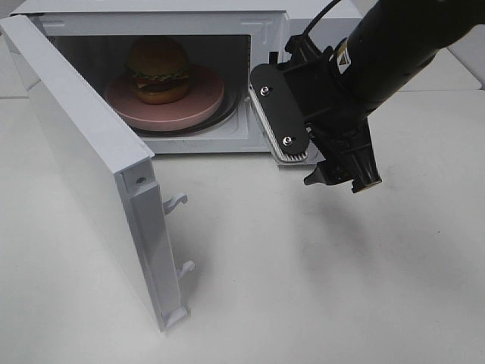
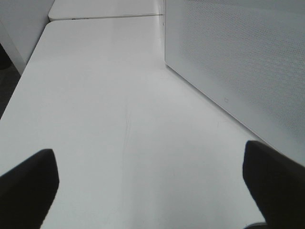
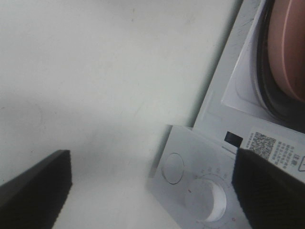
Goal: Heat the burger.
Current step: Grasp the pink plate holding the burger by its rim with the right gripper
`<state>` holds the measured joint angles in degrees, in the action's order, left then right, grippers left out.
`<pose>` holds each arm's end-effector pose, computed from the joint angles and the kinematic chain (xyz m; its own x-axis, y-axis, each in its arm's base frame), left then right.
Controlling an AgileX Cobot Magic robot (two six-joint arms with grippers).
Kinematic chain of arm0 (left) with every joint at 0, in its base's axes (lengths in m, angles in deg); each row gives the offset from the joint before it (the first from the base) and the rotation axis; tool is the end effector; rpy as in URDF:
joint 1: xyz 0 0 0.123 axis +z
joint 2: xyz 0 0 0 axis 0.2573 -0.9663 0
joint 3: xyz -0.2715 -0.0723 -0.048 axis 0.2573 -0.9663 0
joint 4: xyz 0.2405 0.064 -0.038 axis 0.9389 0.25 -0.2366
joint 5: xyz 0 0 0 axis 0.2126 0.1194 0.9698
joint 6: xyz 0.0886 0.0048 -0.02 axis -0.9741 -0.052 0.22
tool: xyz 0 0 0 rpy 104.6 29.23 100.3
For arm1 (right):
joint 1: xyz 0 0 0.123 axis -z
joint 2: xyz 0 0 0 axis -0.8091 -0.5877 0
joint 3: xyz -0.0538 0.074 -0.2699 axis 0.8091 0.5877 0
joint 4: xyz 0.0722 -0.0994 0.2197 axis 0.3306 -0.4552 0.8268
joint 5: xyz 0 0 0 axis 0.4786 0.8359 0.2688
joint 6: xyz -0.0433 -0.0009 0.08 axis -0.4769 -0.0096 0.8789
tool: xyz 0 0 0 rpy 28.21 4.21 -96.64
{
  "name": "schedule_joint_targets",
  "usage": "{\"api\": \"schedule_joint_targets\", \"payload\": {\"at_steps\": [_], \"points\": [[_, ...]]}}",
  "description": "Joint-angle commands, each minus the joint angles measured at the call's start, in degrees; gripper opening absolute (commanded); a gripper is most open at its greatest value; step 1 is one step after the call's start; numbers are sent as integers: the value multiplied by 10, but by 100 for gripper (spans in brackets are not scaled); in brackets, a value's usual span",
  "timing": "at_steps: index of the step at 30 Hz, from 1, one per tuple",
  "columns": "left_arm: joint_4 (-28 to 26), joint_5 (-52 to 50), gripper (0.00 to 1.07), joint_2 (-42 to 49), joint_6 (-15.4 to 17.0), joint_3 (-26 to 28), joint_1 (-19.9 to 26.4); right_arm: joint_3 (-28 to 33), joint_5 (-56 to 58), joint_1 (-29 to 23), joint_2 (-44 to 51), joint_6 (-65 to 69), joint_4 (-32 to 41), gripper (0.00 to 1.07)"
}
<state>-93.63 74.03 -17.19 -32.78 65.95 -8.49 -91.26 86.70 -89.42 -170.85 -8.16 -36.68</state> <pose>-0.0084 -0.0110 0.2809 -0.4532 0.0472 -0.8901 0.0306 0.9988 0.0374 0.2788 0.1899 0.2483 0.4141 -0.9092 -0.0423 -0.7563 -0.3179 -0.5718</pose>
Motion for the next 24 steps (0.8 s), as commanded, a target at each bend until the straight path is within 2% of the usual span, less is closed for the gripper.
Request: {"api": "schedule_joint_targets", "payload": {"at_steps": [1,11,24], "points": [[-2,-10,98,11,3,-1,0,-14,-15,-9,3,7,-5,99],[-2,-10,98,11,3,-1,0,-64,-72,-45,-48,9,-19,96],[-2,-10,98,11,3,-1,0,-151,-96,-48,-143,10,-19,95]]}}
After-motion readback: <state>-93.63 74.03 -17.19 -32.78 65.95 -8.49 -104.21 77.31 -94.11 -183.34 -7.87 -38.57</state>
